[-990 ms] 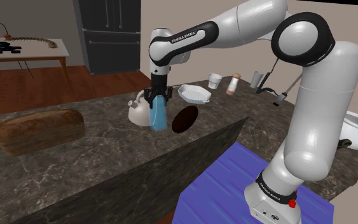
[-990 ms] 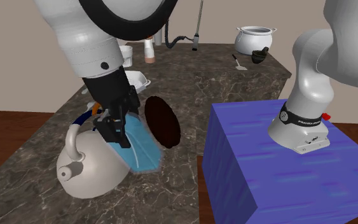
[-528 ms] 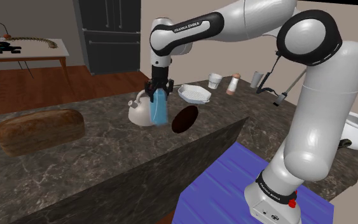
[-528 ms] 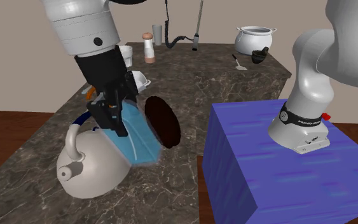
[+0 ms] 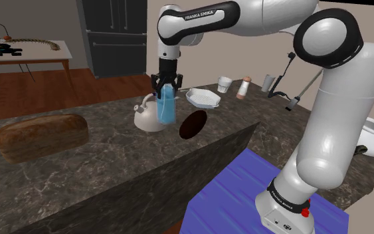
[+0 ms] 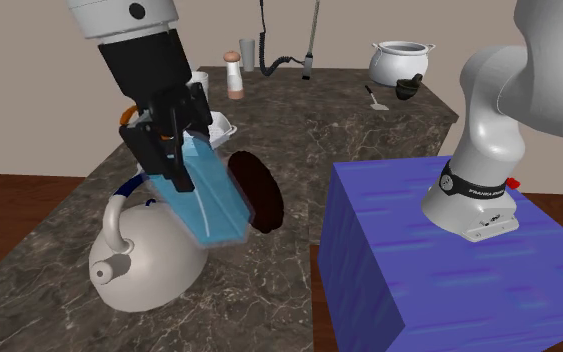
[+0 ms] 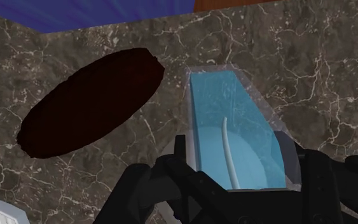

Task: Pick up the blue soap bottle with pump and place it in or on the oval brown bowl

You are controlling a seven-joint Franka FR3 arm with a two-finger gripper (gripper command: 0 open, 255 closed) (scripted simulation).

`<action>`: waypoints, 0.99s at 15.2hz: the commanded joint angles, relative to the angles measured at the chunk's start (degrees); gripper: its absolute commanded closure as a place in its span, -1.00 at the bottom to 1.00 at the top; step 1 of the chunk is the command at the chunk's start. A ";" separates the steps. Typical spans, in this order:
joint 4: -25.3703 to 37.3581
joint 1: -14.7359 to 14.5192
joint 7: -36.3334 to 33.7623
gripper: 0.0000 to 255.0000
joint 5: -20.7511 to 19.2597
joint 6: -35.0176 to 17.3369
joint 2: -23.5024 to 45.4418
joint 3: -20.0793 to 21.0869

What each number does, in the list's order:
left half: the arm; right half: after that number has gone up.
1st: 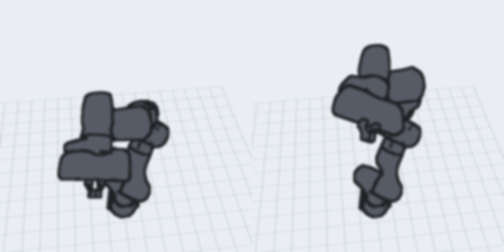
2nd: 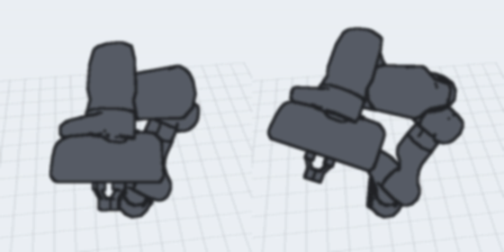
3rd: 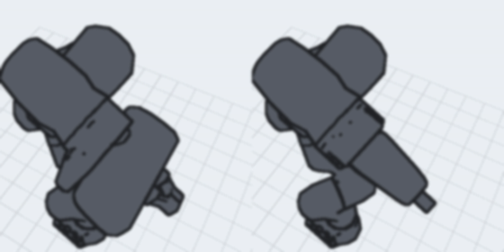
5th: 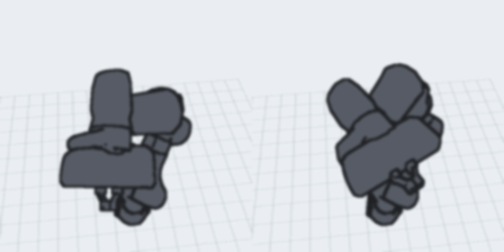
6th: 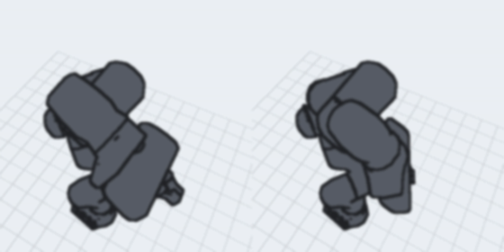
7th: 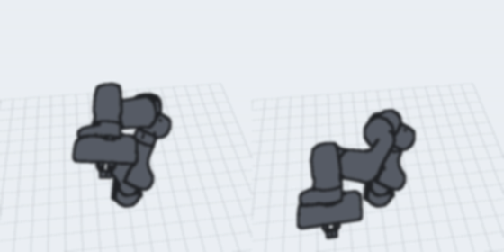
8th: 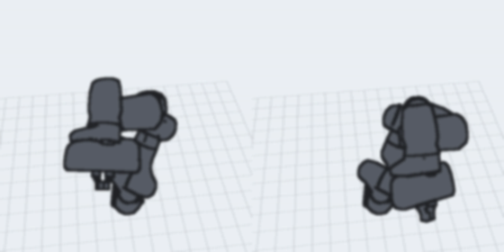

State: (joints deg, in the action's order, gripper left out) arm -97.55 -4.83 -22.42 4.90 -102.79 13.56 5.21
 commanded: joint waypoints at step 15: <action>8.85 0.76 0.24 1.00 -0.03 10.81 -1.89 -0.41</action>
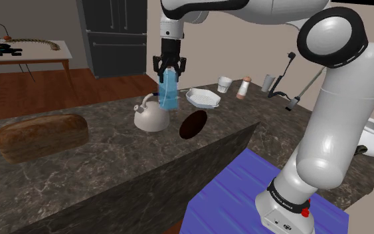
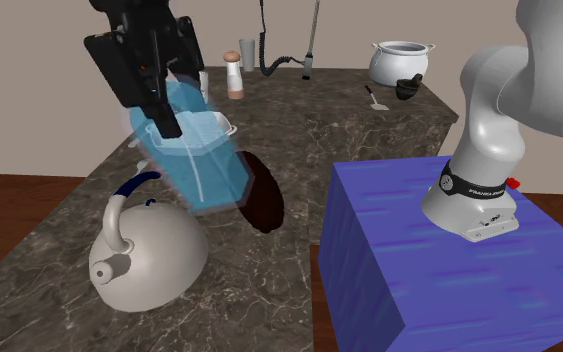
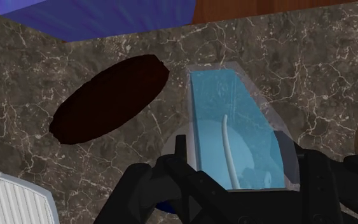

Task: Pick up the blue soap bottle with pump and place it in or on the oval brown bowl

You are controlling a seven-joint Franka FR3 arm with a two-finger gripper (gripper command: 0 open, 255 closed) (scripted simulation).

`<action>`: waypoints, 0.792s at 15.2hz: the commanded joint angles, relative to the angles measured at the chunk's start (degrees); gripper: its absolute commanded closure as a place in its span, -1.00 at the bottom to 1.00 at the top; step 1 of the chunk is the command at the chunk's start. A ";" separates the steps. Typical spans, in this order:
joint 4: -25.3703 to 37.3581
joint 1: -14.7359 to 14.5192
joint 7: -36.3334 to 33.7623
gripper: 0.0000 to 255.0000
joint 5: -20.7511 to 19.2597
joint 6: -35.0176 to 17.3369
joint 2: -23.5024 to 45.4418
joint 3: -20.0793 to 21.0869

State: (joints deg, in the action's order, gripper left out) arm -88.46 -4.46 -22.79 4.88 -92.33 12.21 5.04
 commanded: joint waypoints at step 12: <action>-7.00 9.17 16.00 1.00 -1.35 2.70 -8.44 -7.14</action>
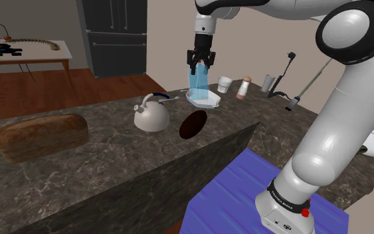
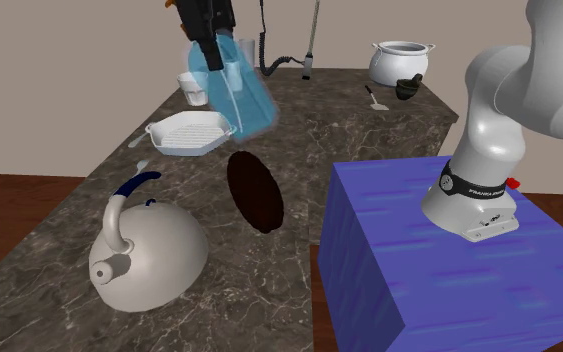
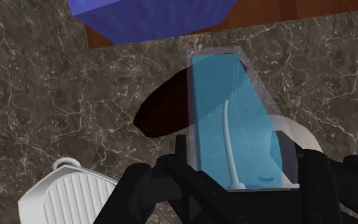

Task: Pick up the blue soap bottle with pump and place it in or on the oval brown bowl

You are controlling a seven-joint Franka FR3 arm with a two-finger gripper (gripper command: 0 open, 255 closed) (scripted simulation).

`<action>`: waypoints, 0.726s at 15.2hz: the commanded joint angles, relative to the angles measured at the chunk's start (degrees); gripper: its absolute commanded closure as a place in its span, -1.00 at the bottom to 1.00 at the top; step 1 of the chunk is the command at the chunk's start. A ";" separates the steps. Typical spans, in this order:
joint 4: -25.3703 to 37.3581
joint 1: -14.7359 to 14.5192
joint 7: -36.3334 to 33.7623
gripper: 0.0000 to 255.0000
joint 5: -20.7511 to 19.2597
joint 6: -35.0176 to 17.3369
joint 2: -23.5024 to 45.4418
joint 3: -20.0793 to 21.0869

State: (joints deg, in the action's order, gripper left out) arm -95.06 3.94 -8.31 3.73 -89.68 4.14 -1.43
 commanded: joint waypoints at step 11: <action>-8.58 0.71 1.96 1.00 -0.15 -8.35 -0.13 -0.65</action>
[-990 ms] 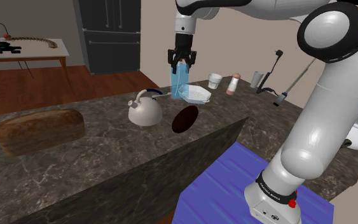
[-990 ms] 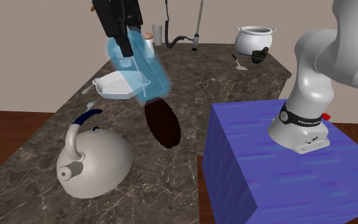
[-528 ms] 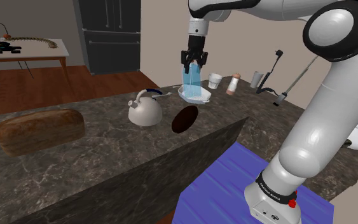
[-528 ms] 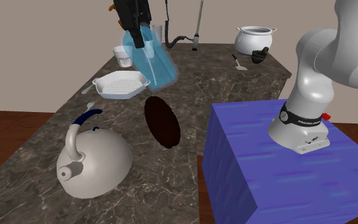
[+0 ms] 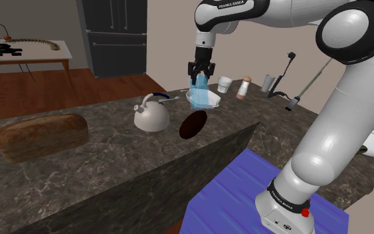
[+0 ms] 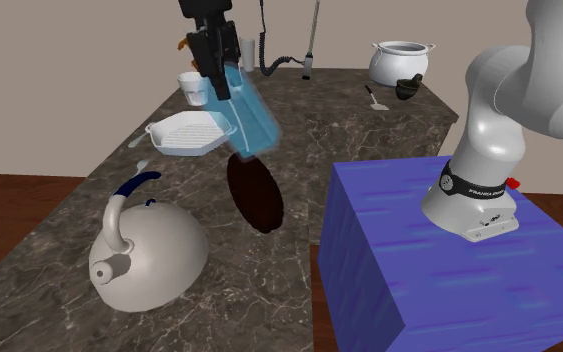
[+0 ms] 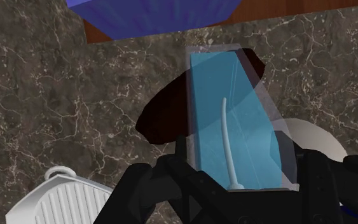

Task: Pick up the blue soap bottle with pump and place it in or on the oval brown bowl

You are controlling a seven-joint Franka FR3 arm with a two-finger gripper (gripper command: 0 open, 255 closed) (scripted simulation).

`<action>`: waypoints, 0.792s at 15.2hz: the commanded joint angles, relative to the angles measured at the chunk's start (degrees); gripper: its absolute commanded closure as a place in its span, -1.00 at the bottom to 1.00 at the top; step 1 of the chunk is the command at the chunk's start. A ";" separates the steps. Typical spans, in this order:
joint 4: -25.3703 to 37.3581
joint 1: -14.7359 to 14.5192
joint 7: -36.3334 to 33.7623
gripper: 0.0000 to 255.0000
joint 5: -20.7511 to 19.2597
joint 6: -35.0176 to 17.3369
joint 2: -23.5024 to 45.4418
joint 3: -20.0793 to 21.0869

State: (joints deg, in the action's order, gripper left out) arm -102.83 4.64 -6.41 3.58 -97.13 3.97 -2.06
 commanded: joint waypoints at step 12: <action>-5.00 -0.02 0.36 1.00 0.10 -6.00 0.96 0.02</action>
State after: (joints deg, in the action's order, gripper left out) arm -107.80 4.62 -6.06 3.68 -103.10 4.93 -2.05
